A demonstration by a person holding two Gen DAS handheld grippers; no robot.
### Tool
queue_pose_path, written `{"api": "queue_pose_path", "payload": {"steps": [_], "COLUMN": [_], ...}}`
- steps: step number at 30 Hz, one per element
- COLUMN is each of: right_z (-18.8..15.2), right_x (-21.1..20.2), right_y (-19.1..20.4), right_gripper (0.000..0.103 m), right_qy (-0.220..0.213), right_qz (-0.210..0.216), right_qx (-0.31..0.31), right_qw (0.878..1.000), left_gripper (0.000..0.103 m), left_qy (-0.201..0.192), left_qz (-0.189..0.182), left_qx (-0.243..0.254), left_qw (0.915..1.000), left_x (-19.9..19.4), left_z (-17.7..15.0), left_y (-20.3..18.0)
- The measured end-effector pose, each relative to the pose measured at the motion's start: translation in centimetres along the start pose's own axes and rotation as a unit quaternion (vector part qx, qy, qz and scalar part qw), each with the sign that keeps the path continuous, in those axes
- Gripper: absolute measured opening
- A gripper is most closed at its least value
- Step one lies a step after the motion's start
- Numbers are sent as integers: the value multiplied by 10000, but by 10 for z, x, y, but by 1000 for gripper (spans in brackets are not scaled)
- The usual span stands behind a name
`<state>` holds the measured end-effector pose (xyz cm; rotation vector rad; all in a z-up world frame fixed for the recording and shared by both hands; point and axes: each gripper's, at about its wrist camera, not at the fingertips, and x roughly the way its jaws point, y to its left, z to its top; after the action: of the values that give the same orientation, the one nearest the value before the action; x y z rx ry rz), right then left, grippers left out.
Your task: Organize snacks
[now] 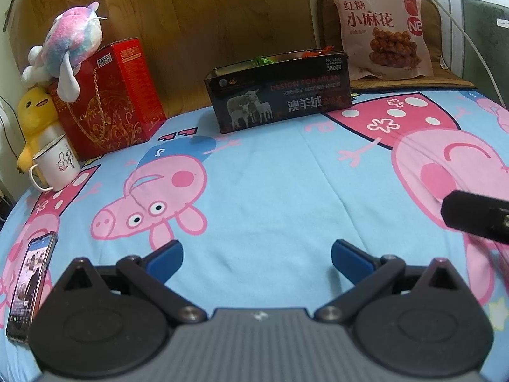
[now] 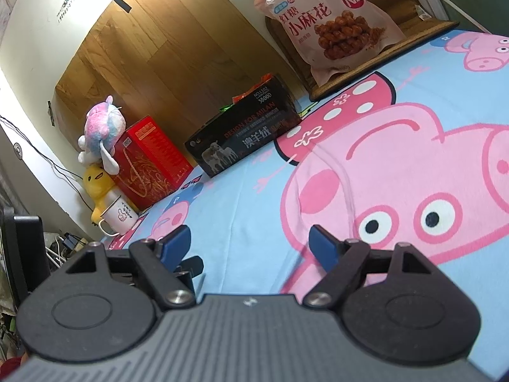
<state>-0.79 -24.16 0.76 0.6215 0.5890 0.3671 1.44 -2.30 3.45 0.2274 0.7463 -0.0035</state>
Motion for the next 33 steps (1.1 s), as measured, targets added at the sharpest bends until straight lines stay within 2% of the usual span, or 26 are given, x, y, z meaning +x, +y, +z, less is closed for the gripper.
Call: {"api": "queue_pose_path", "payload": {"steps": [13,33], "right_z": [0,1], "right_x": [0,0], "right_y": [-1,-2], "right_gripper": [84,84], "right_qy": [1,14], "right_qz": [1,1], "right_qx": [19,21], "right_qw": [10000,10000], "left_gripper": [103,103], "left_qy": [191,55], "left_qz": [189,351], "left_qx": [-94,-136], "left_qw": [9996,9993], "left_x": [5,3], "left_z": [-2,0], "left_y": [4,9]}}
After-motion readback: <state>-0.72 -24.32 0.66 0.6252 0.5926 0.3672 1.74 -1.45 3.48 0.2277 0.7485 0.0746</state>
